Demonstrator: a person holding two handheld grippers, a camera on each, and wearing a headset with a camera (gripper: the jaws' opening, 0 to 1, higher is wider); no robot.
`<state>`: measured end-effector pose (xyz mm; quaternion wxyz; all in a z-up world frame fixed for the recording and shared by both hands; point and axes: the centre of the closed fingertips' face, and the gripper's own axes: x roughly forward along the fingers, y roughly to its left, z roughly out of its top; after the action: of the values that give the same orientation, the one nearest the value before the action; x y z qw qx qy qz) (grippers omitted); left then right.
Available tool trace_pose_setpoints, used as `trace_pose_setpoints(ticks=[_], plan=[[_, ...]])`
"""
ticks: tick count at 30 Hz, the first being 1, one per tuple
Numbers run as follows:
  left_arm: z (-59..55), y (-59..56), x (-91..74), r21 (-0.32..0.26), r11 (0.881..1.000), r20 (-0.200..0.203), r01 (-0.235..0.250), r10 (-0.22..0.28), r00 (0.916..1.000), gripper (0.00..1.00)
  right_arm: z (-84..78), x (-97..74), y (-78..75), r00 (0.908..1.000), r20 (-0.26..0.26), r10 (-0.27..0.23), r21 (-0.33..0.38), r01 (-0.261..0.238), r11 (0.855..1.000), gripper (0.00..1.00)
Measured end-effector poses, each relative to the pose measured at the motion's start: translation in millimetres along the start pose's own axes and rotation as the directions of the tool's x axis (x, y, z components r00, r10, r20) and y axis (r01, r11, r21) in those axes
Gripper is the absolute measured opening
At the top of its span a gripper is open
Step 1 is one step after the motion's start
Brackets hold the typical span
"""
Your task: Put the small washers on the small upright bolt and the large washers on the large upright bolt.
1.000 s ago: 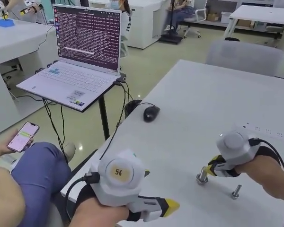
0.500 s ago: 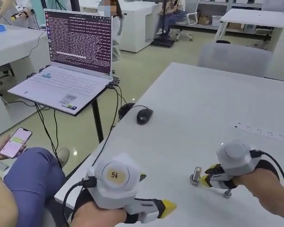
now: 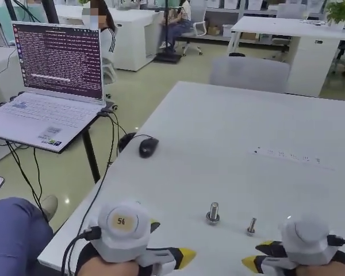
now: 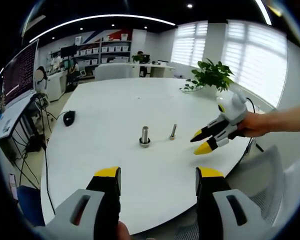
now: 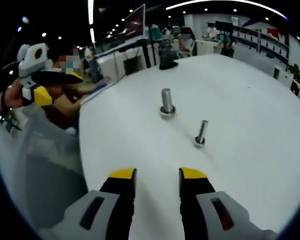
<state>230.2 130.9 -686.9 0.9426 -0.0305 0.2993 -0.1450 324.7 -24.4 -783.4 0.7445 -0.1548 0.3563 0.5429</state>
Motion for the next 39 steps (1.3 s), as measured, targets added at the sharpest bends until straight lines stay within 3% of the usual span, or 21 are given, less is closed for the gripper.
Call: trace_pose_setpoints(ticks=[6, 14, 21, 26, 32, 39], plan=[[4.4, 3.2, 8.3, -0.004, 1.000, 0.004, 0.005, -0.005, 1.0000, 0.60, -26.4, -30.7, -21.1, 0.9972, 0.029, -0.068, 0.072, 0.066, 0.995, 0.42], [16.5, 8.9, 16.2, 0.013, 1.000, 0.010, 0.006, -0.006, 0.9999, 0.60, -34.9, -65.0, -37.8, 0.9867, 0.089, -0.136, 0.134, 0.123, 0.983, 0.49], [29.8, 15.0, 19.3, 0.008, 1.000, 0.037, -0.006, 0.006, 0.9993, 0.60, -40.5, -75.7, -34.0, 0.9841, 0.097, -0.148, 0.145, 0.134, 0.980, 0.57], [30.2, 15.5, 21.9, -0.012, 1.000, 0.051, -0.017, 0.017, 0.9985, 0.60, -37.1, -79.1, -27.8, 0.9778, 0.136, -0.159, 0.156, 0.138, 0.978, 0.63], [25.1, 9.3, 21.0, 0.001, 1.000, 0.041, -0.020, 0.020, 0.9990, 0.60, -38.7, -81.5, -19.7, 0.9727, 0.146, -0.180, 0.169, 0.155, 0.973, 0.64], [28.6, 11.0, 17.9, 0.011, 0.999, 0.048, -0.030, 0.029, 0.9984, 0.60, -42.6, -82.0, -15.0, 0.9713, 0.138, -0.194, 0.185, 0.167, 0.969, 0.65]])
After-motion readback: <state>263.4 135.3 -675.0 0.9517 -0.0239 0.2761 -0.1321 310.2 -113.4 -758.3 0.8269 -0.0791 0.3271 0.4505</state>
